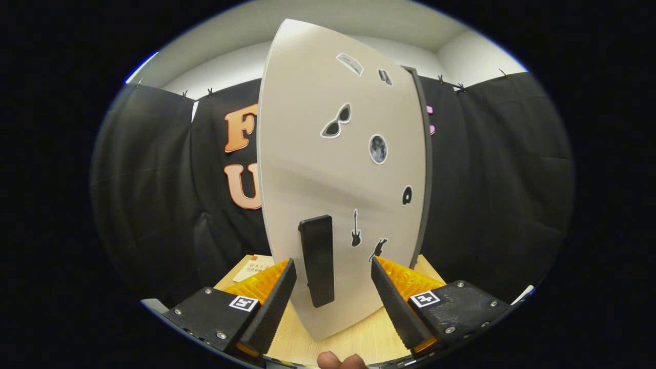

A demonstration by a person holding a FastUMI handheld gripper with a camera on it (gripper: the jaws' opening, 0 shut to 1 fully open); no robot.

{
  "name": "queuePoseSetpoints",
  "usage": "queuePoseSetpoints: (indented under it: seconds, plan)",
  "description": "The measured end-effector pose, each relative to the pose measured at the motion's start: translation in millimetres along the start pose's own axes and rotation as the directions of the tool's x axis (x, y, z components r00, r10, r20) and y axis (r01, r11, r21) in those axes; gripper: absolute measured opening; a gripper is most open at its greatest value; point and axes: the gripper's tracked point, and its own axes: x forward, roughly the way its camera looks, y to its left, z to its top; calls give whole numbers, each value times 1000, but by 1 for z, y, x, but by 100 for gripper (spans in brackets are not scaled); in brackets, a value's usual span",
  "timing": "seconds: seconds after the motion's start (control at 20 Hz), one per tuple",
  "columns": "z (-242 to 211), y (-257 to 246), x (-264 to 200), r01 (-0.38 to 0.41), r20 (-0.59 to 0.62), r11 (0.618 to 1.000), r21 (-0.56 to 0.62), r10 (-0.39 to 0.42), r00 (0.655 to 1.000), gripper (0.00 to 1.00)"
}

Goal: Open the shoe cabinet door, grab the shoes and put them into the shoe cabinet, then close the shoe cabinet door.

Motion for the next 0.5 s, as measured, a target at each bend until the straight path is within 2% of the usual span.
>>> queuePoseSetpoints:
  seconds: [0.2,0.5]
  plan:
    - [4,25,37,-75,-4,997,-18,75,997,92]
    - [11,38,86,-125,7,992,1,124,992,92]
